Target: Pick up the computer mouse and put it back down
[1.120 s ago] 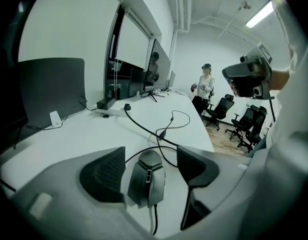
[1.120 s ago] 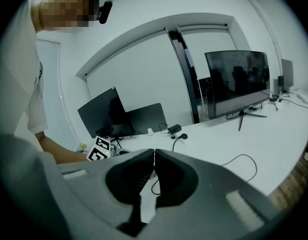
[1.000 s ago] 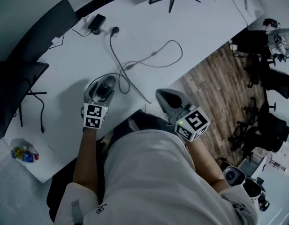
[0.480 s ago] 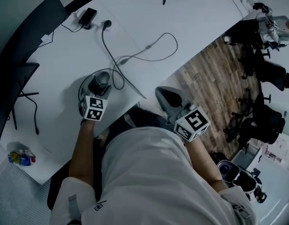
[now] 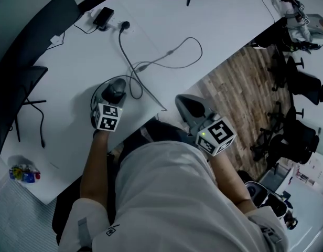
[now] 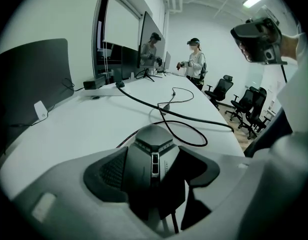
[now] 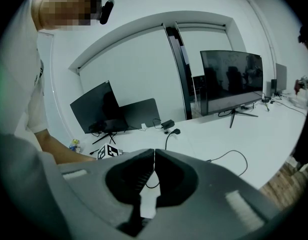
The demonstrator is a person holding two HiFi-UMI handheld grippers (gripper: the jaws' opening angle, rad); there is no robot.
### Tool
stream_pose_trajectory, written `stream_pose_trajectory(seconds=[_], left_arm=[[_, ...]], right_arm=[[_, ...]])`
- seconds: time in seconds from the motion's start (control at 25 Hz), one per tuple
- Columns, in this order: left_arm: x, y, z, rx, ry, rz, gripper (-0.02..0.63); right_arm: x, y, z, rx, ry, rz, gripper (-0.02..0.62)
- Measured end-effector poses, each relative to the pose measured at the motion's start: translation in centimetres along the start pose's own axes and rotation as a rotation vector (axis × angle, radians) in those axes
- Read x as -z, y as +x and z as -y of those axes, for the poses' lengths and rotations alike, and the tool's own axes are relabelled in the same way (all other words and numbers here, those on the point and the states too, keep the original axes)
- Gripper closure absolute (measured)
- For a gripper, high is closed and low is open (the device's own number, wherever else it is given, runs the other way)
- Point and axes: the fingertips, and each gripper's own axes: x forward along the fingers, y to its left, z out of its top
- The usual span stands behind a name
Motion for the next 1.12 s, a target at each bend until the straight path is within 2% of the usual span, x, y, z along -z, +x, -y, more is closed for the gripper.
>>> stream_pose_trajectory(seconds=[0.16, 0.44, 0.64, 1.12], left_arm=[[0.3, -0.4, 0.0, -0.004, -0.010, -0.023, 0.290], [-0.1, -2.8, -0.9, -0.038, -0.045, 0.000, 0.290], [-1.0, -4.7, -1.1, -0.050, -0.018, 0.009, 0.290], [-4.1, -13.8, -3.2, -0.181, -0.138, 0.150, 0.293]], right_arm=[[-0.2, 0.5, -0.4, -0.019, -0.007, 0.002, 0.592], [-0.9, 1.4, -1.4, -0.059, -0.023, 0.012, 0.592], [-1.6, 2.2, -2.3, -0.097, -0.041, 0.020, 0.592], [-3.9, 4.2, -6.3, -0.228, -0.107, 0.058, 0.592]])
